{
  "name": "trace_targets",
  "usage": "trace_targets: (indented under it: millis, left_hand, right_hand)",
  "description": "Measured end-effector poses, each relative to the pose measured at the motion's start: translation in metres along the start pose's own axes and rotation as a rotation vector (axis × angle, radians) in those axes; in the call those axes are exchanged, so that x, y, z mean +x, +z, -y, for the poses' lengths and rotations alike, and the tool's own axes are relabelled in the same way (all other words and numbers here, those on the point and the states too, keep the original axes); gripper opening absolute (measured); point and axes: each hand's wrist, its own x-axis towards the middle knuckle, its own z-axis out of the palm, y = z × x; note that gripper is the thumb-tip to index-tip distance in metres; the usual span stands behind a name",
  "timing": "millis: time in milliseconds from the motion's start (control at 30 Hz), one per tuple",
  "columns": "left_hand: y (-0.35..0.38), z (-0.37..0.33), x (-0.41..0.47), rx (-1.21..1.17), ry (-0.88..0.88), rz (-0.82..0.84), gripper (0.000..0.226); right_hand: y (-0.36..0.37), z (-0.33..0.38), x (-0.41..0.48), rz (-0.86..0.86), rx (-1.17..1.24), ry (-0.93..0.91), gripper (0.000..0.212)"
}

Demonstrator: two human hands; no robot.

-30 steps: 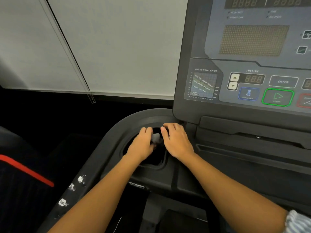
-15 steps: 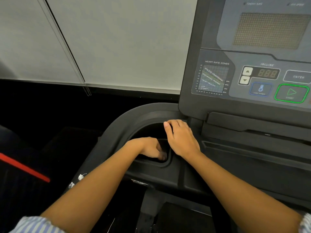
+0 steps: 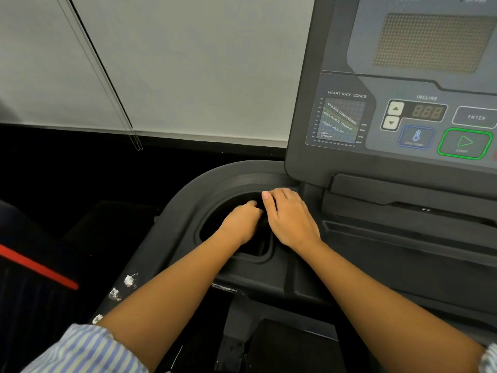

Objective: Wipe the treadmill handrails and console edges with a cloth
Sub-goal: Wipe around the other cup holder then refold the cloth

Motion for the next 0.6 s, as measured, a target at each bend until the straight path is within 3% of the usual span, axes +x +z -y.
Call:
trace_targets:
  millis: [100,200,367,600]
  left_hand:
    - [-0.007,0.003,-0.001,-0.147,0.084,0.066,0.031]
    - [-0.011,0.008,-0.002,-0.133,0.111,0.121,0.031]
    - [-0.008,-0.004,-0.001,0.172,0.109,0.103,0.03]
    - [-0.026,0.01,-0.018,0.345,0.019,0.306,0.027]
  right_hand:
    - [0.001,0.001,0.001,-0.008,-0.02,-0.012,0.045]
    - [0.001,0.001,0.002,-0.007,-0.015,-0.011,0.045]
    - [0.001,0.0,0.002,0.005,-0.034,-0.022,0.046]
    - [0.0,-0.003,0.001,0.003,0.046,-0.009,0.046]
